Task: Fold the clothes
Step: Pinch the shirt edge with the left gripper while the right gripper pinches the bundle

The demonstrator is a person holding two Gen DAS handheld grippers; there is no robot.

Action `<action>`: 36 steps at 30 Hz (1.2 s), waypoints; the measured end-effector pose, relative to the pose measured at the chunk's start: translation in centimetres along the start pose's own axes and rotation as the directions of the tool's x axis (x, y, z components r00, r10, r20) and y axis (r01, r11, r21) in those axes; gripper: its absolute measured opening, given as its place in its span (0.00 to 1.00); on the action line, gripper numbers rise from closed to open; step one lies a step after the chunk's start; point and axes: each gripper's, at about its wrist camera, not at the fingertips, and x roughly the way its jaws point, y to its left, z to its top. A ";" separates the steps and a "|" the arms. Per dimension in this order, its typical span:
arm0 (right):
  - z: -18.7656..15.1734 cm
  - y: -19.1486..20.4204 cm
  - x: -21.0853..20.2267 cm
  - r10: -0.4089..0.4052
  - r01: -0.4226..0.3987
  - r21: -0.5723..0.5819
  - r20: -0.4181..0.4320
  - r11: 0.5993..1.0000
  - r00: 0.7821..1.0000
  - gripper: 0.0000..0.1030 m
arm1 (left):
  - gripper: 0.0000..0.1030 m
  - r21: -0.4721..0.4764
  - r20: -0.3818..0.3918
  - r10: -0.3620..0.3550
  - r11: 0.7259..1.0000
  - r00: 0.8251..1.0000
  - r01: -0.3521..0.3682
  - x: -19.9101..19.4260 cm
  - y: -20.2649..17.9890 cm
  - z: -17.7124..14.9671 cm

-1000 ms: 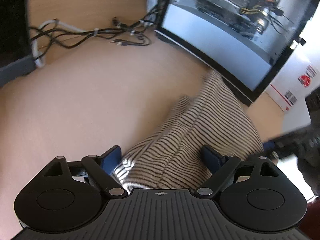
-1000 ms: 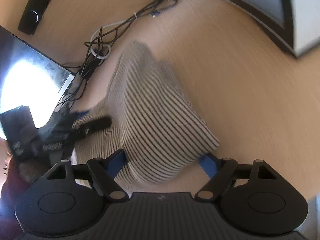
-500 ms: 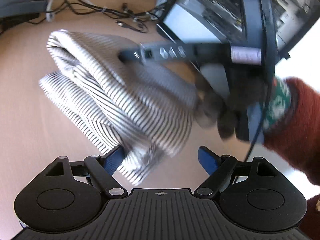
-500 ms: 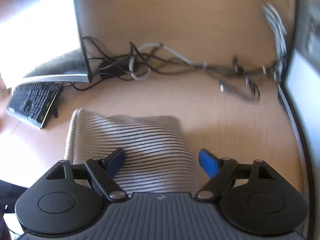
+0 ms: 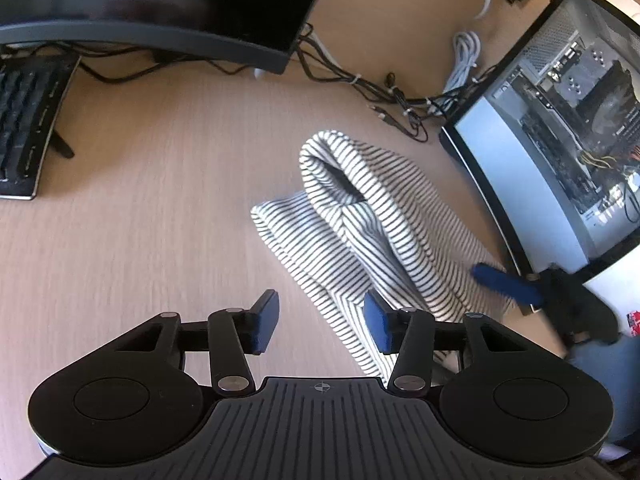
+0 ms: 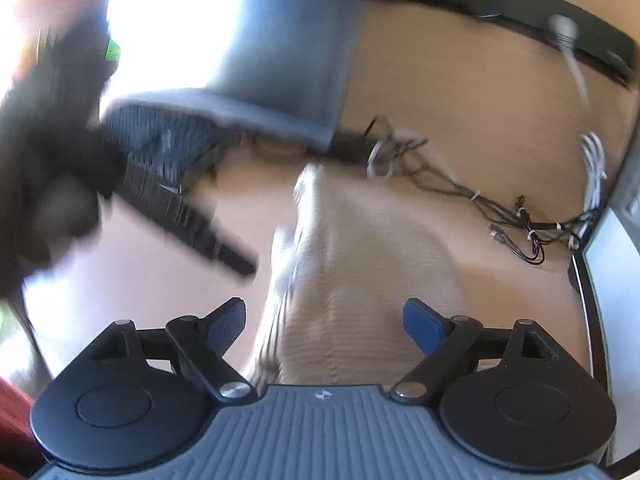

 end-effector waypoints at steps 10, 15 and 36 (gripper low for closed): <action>-0.8 -0.4 0.7 -0.113 0.113 -0.080 -0.003 0.990 0.994 0.75 | 0.41 0.031 -0.087 -0.068 0.997 0.994 0.071 2.7 -2.5 -1.1; -0.2 -0.4 0.2 -0.098 0.098 -0.096 0.006 0.991 0.995 0.25 | 0.37 0.028 -0.120 -0.095 0.995 0.988 0.099 3.7 -2.7 -1.4; 1.4 -0.4 -1.1 0.166 -0.159 0.141 -0.035 0.977 0.986 0.14 | 0.38 -0.030 -0.090 -0.124 0.992 0.988 0.122 3.1 0.2 -1.7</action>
